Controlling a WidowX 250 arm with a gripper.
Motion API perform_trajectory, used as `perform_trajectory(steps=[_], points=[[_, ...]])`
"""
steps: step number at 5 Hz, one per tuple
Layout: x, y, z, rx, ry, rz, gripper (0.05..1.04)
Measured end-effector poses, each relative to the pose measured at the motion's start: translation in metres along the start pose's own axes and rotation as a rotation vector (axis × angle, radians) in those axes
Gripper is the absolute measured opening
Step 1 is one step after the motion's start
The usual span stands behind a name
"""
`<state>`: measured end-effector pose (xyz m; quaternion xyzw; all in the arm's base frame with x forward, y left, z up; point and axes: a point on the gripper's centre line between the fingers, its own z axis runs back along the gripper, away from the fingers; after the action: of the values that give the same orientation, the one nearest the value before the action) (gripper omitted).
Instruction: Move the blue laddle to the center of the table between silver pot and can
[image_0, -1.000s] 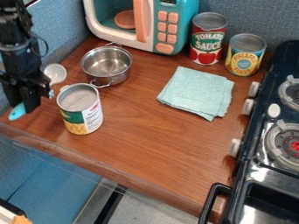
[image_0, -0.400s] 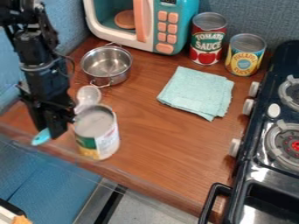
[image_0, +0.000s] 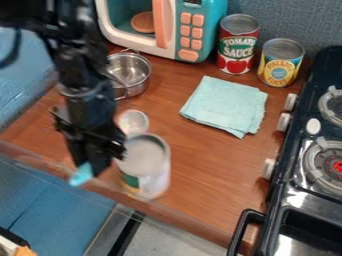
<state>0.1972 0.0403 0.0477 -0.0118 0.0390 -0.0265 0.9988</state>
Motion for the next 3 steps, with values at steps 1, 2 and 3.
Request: perform_trajectory(steps=[1, 2, 3], points=[[0.004, -0.021, -0.005, -0.014, 0.016, 0.019, 0.324], [0.009, -0.030, -0.009, -0.018, 0.025, 0.029, 0.324], [0.018, -0.029, -0.004, -0.010, 0.000, 0.022, 0.324]])
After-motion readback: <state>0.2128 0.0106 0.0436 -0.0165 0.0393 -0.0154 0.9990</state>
